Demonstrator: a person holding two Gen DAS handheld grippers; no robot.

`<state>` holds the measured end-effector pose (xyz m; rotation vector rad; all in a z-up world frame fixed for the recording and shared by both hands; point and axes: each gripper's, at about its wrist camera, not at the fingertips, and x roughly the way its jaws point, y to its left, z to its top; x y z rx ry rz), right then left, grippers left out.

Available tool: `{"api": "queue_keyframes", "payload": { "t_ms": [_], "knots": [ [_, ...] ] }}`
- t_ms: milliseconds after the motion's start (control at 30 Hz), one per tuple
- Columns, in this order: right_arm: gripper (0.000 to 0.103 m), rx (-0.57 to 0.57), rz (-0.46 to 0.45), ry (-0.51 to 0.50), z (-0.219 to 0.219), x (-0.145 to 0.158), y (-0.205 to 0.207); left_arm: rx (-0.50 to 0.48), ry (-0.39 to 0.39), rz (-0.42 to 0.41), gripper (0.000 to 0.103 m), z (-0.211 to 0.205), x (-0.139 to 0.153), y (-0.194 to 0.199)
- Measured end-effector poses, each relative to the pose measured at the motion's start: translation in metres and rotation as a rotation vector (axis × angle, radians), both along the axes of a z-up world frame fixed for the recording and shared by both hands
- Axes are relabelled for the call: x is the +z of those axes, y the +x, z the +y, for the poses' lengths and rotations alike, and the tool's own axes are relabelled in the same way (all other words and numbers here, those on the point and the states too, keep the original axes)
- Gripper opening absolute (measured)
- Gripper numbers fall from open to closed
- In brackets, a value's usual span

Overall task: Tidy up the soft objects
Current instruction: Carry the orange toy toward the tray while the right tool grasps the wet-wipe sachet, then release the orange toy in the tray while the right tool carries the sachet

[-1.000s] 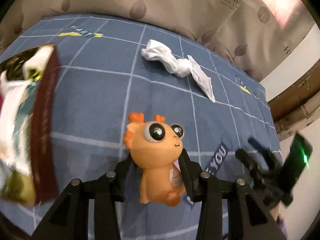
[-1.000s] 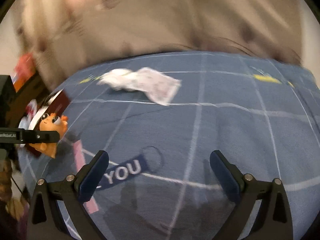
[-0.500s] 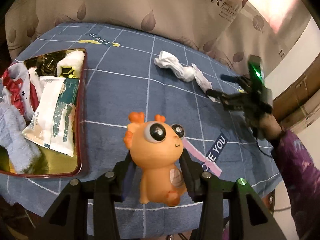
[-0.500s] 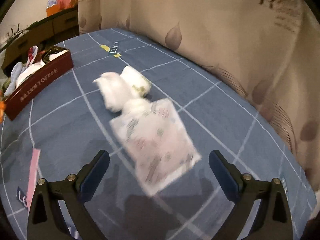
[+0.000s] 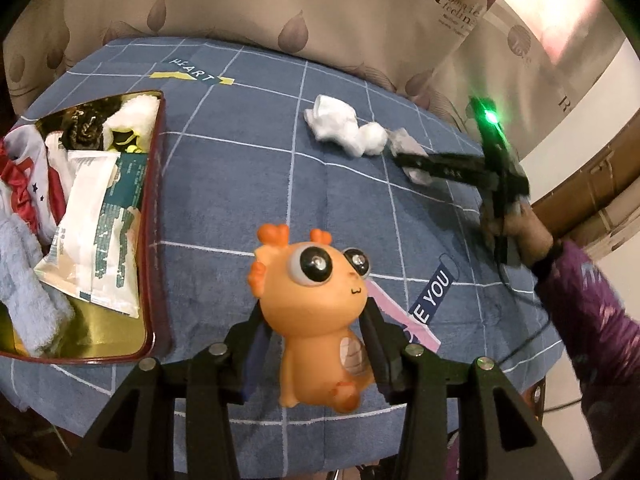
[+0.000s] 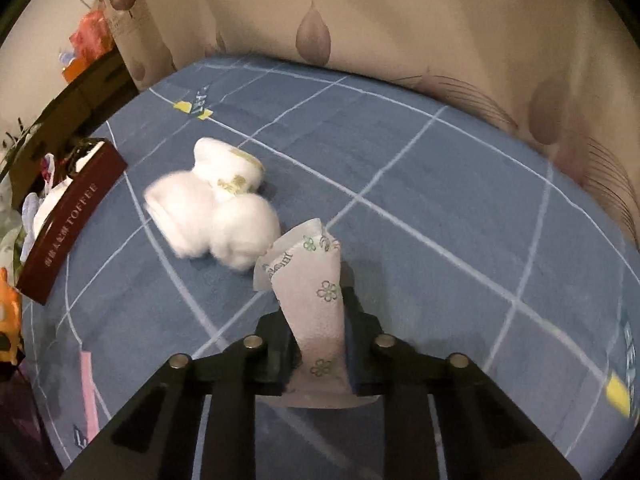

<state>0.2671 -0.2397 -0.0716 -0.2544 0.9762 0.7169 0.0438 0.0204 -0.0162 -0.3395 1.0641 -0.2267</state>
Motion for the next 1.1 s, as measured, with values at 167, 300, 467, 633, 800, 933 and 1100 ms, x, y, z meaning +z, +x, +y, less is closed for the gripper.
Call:
{"api": "queue_keyframes", "payload": {
  "t_ms": [167,300,467,633,800,933,1100],
  "knots": [
    [0.018,-0.073,-0.024,0.150,-0.022,0.023,-0.065,0.000,0.024,-0.033,0.045,0.000,0.010,-0.014],
    [0.018,-0.114,-0.018,0.256,-0.021,0.027,-0.132,0.024,0.026,-0.050,0.045,0.007,0.018,-0.030],
    [0.018,-0.154,-0.017,0.273,-0.005,0.011,-0.177,0.080,0.059,-0.077,0.045,0.036,0.035,-0.043],
    [0.018,-0.189,-0.055,0.254,-0.001,0.004,-0.190,0.162,0.153,-0.106,0.045,0.085,0.054,-0.042],
    [0.018,-0.206,-0.061,0.242,0.000,0.001,-0.189,0.218,0.279,-0.089,0.045,0.130,0.049,-0.029],
    [0.018,-0.198,-0.077,0.215,0.004,0.000,-0.192,0.215,0.305,-0.060,0.045,0.148,0.033,-0.016],
    [0.018,-0.211,-0.069,0.219,0.002,-0.001,-0.191,0.174,0.346,-0.045,0.045,0.144,0.008,-0.005]
  ]
}}
